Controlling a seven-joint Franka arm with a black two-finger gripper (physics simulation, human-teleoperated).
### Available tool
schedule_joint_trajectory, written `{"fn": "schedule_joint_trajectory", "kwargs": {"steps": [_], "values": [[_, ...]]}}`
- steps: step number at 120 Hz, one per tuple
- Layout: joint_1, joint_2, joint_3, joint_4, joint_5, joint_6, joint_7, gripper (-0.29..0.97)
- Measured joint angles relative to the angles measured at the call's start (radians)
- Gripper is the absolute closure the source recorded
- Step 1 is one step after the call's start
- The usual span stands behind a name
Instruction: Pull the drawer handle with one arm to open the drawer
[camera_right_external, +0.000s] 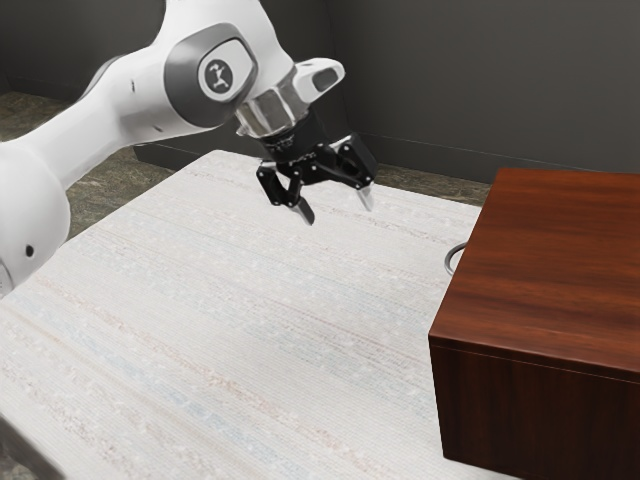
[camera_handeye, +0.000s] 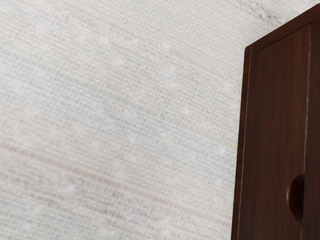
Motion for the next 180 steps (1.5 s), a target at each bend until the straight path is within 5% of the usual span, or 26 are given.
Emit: {"fn": "schedule_joint_trajectory", "kwargs": {"steps": [77,122,180], "values": [[0.002,0.114,-0.161,0.005,-0.014,0.179,-0.078,0.0],[0.011,0.122,-0.162,-0.004,-0.046,0.186,-0.092,0.37],[0.01,0.105,-0.164,-0.041,-0.058,0.18,-0.097,0.56]]}}
